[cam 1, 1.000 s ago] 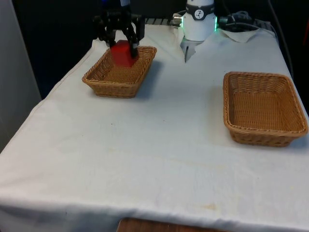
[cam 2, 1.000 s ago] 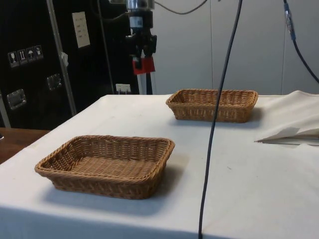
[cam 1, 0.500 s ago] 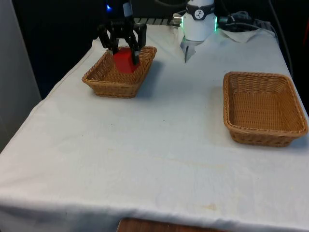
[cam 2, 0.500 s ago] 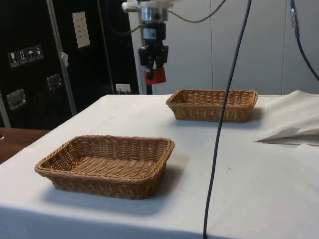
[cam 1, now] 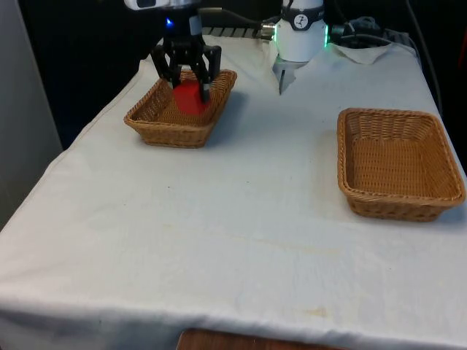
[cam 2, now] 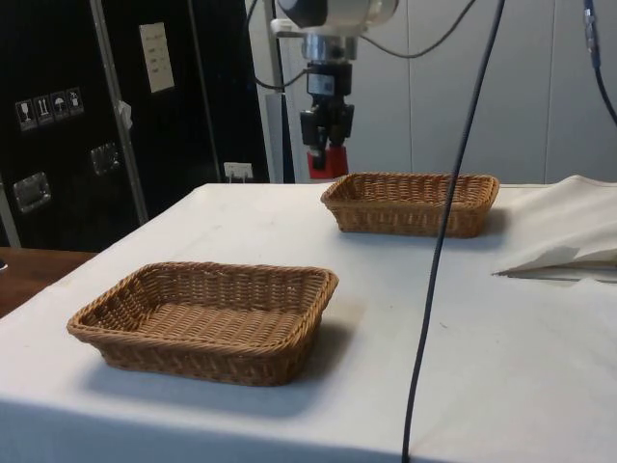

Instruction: Pick up the red cube and place it into the right basket.

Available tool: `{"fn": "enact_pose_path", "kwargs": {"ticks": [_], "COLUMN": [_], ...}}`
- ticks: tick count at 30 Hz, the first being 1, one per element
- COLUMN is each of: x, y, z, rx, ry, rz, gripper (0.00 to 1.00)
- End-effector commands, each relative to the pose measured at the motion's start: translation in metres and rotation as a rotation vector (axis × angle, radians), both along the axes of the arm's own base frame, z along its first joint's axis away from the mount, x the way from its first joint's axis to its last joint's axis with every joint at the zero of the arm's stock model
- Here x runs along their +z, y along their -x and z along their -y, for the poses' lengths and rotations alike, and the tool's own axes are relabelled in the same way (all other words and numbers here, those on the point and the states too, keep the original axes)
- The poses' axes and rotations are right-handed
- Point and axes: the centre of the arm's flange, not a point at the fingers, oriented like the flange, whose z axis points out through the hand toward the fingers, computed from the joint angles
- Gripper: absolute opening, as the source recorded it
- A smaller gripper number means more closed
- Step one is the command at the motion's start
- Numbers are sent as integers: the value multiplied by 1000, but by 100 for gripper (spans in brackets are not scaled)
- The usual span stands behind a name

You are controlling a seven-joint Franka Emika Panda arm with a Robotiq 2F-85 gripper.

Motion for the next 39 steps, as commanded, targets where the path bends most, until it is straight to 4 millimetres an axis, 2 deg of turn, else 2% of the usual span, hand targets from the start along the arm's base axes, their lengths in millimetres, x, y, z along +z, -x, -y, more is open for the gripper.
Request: {"fn": "enact_pose_path", "kwargs": {"ticks": [1, 2, 10, 11, 16, 19, 20, 22, 25, 29, 30, 39], "x": [0, -2, -10, -11, -13, -15, -16, -18, -20, -28, -30, -50], "y": [4, 3, 31, 26, 49, 58, 54, 67, 72, 88, 86, 119], "z": [1, 1, 9, 7, 15, 19, 17, 23, 25, 33, 32, 34], "rx": [1, 0, -1, -1, 0, -1, -1, 0, 1, 1, 2, 1], "ry": [0, 1, 3, 3, 0, 0, -2, 3, 8, 23, 20, 55], "rz": [18, 2, 31, 15, 38, 43, 30, 46, 47, 45, 29, 31], "gripper": [7, 7, 7, 7, 7, 7, 7, 7, 7, 7, 7, 7]}}
